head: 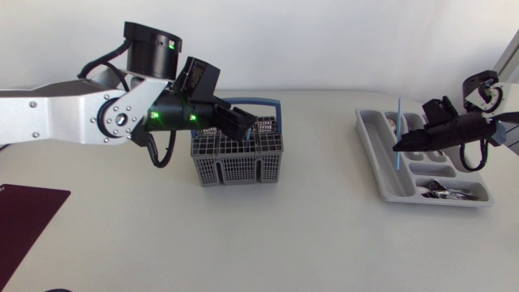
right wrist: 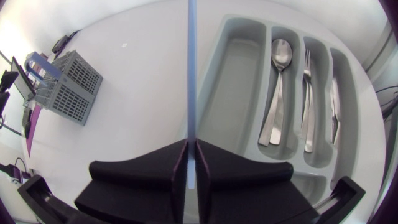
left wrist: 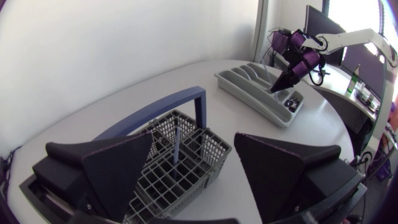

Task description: Transfer all utensils from the basket to the drawer tray.

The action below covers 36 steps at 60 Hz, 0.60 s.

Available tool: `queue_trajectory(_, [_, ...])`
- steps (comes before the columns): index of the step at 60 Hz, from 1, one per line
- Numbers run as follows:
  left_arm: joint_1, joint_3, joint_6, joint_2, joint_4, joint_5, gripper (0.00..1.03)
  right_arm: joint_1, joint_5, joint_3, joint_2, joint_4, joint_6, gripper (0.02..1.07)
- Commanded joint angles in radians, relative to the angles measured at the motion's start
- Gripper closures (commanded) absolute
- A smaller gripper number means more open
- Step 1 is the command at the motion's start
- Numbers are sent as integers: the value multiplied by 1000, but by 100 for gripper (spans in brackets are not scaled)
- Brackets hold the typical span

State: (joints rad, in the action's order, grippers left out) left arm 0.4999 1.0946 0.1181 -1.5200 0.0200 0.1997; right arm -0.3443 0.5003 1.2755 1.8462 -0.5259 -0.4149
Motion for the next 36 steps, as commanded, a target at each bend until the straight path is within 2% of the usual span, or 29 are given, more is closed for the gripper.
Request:
queue_trajectory(1, [19,-47,55,-35,29,-25,12,-4,-14,33,67,-3,53,101])
queue_trajectory(19, [85,-111,140,-101,190,-175,12,19,-80,82,193,0,97,100])
queue_trajectory(28, [101,-110,157,-144,262,-243,12,28,-86,74,200,1,97,73])
queue_trajectory(33, [100,-107,164,-170,307,-279,12,30,-86,56,185,6,97,55])
queue_trajectory(36, [101,-110,178,-186,337,-304,12,30,-86,38,169,18,96,48])
